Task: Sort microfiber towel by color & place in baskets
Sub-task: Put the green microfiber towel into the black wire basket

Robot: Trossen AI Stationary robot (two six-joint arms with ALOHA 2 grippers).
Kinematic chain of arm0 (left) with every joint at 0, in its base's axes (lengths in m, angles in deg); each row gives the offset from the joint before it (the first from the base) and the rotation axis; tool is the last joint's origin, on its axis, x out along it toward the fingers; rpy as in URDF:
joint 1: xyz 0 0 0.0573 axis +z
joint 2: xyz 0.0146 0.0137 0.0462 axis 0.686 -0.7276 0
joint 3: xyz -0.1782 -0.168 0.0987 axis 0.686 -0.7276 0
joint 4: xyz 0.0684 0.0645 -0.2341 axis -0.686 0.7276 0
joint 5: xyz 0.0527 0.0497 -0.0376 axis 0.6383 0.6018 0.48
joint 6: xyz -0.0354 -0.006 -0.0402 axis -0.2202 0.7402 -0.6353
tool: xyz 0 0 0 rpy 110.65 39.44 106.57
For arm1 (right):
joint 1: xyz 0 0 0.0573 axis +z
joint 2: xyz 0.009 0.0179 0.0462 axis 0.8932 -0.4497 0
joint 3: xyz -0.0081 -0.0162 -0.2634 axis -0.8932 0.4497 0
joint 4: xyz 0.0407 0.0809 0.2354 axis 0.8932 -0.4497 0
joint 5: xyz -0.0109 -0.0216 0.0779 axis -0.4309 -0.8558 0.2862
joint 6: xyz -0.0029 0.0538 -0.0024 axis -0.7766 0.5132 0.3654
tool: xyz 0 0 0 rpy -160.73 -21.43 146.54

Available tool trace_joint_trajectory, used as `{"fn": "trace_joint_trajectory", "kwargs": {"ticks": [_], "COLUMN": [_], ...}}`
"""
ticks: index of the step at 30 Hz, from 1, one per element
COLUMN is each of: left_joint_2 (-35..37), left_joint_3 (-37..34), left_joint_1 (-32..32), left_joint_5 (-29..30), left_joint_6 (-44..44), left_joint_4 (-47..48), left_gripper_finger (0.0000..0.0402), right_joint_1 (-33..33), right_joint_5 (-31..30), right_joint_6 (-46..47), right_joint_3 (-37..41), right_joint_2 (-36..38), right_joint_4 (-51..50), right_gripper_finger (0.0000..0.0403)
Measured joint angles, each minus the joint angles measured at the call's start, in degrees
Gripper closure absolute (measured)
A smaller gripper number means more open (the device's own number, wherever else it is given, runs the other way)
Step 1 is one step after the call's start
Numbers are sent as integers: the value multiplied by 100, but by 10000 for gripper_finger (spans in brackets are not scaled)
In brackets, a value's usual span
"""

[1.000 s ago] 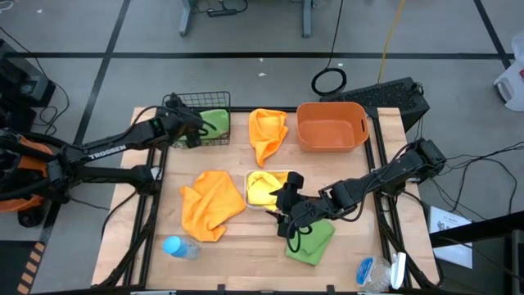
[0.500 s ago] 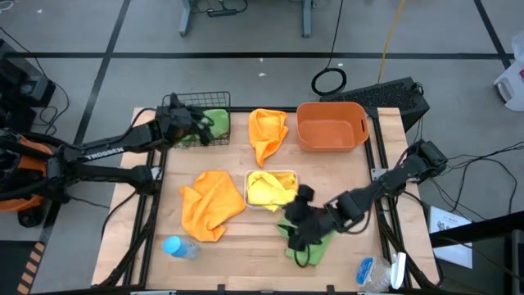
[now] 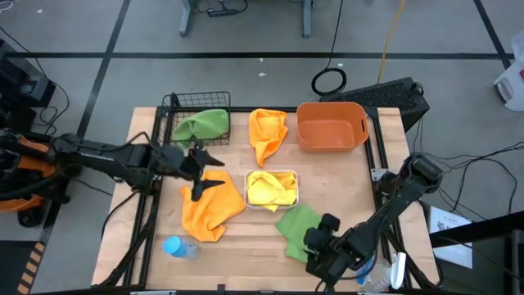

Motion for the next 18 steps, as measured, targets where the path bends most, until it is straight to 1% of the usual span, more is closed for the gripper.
{"fn": "trace_joint_trajectory", "kwargs": {"ticks": [4,6,8,10,12,14,18], "left_joint_2": [-281,-422,-549,-669,-782,-882,-1059], "left_joint_3": [-17,-28,-28,-28,-28,-28,-28], "left_joint_1": [-568,-765,-896,-982,-1050,-1102,-1167], "left_joint_5": [758,1172,1445,1522,1534,1532,1534], "left_joint_6": [-72,-69,-64,-67,-68,-80,-162], "left_joint_4": [-177,-281,-433,-499,-558,-566,-576], "left_gripper_finger": [111,111,111,111,111,111,111], "right_joint_1": [-102,-190,-292,-381,-473,-585,-702], "right_joint_5": [-20,-31,-47,-243,-336,-301,-156], "right_joint_6": [271,250,244,131,-79,-165,-123], "right_joint_3": [0,0,0,33,198,456,1176], "right_joint_2": [-207,-255,-263,-256,-207,-147,-72], "right_joint_4": [-558,-919,-1288,-1436,-1338,-1084,-255], "right_gripper_finger": [112,97,86,81,83,89,102]}}
